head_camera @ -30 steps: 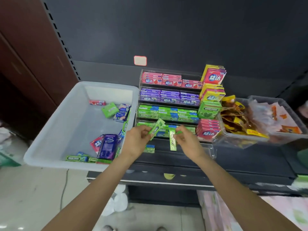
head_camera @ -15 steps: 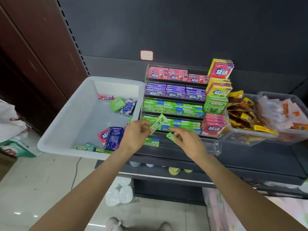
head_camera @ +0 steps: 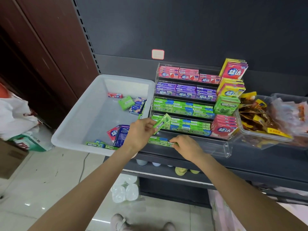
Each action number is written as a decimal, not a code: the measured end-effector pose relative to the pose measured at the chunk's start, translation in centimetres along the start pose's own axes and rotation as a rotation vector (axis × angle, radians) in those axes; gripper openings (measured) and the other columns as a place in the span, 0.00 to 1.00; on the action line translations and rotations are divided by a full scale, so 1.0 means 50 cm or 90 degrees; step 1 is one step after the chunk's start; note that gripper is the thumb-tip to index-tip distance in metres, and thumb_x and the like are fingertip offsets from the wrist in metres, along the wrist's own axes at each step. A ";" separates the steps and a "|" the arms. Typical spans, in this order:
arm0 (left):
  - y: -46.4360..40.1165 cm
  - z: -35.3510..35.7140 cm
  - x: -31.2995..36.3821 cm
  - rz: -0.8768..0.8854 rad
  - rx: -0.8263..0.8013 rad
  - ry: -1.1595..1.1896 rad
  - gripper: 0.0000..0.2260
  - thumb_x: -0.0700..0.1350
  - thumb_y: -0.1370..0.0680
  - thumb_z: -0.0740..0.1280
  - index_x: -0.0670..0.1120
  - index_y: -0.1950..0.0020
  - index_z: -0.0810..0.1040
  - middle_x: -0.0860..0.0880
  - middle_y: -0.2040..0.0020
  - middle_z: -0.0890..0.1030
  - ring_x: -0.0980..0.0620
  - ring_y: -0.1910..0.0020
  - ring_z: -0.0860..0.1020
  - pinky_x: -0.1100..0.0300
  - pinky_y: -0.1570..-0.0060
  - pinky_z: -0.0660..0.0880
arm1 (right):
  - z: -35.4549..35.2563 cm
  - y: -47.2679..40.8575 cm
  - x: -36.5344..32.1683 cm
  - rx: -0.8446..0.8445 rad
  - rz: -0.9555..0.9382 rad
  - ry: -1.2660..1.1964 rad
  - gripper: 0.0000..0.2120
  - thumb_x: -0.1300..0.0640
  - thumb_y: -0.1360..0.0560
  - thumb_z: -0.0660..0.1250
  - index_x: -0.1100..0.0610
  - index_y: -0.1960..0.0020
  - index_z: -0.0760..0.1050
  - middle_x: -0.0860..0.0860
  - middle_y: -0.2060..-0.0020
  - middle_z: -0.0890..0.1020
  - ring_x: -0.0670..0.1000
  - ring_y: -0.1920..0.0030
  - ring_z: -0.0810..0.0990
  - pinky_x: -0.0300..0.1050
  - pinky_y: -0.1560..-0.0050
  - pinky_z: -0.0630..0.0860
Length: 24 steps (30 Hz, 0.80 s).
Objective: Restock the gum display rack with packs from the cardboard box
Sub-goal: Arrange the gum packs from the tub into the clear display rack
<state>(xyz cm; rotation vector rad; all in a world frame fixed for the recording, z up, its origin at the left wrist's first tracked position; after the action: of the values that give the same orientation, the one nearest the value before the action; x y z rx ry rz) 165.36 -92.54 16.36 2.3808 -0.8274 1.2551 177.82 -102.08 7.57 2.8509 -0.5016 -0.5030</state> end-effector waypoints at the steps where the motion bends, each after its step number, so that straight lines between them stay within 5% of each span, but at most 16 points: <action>1: -0.001 0.001 0.000 0.000 -0.002 -0.002 0.11 0.40 0.25 0.69 0.40 0.44 0.79 0.48 0.56 0.79 0.56 0.58 0.75 0.81 0.64 0.68 | 0.003 0.001 0.002 -0.008 0.009 -0.013 0.14 0.57 0.20 0.59 0.53 0.36 0.74 0.54 0.41 0.78 0.56 0.42 0.77 0.52 0.45 0.75; 7: -0.003 0.022 0.009 0.003 -0.042 -0.027 0.11 0.40 0.24 0.68 0.41 0.43 0.79 0.49 0.55 0.78 0.54 0.56 0.76 0.77 0.62 0.69 | -0.033 0.015 0.011 0.038 0.020 -0.148 0.17 0.57 0.21 0.61 0.54 0.33 0.72 0.51 0.38 0.77 0.51 0.40 0.76 0.47 0.41 0.73; 13: 0.000 0.085 0.030 0.023 -0.145 -0.086 0.11 0.40 0.23 0.67 0.42 0.41 0.79 0.46 0.53 0.78 0.54 0.55 0.75 0.70 0.56 0.70 | -0.119 0.065 0.030 0.161 0.033 -0.532 0.19 0.59 0.24 0.67 0.47 0.35 0.71 0.42 0.52 0.76 0.44 0.51 0.80 0.27 0.56 0.71; 18: -0.007 0.129 0.042 0.050 -0.139 -0.112 0.11 0.38 0.23 0.66 0.42 0.41 0.79 0.45 0.47 0.80 0.52 0.51 0.77 0.71 0.52 0.68 | -0.133 0.075 0.066 0.204 0.035 -0.458 0.07 0.61 0.26 0.69 0.52 0.50 0.81 0.45 0.62 0.79 0.46 0.60 0.78 0.39 0.53 0.76; 24: 0.008 0.182 -0.035 0.052 -0.180 -0.306 0.17 0.36 0.23 0.63 0.43 0.33 0.72 0.45 0.34 0.72 0.47 0.35 0.71 0.60 0.35 0.66 | -0.089 0.077 0.130 0.244 0.123 -0.354 0.07 0.62 0.26 0.68 0.57 0.49 0.81 0.52 0.55 0.83 0.47 0.57 0.79 0.37 0.52 0.74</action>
<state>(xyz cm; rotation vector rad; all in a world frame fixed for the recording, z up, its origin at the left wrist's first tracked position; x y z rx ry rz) 170.15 -97.05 9.84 2.4541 -1.1607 0.5376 184.05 -107.36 10.76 2.9309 -1.0550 -1.2949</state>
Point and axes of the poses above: each hand's wrist, its own y-axis away from the middle knuckle, its own z-axis out of the palm, x = y × z, the point moved 9 cm from there along -y, towards the middle knuckle
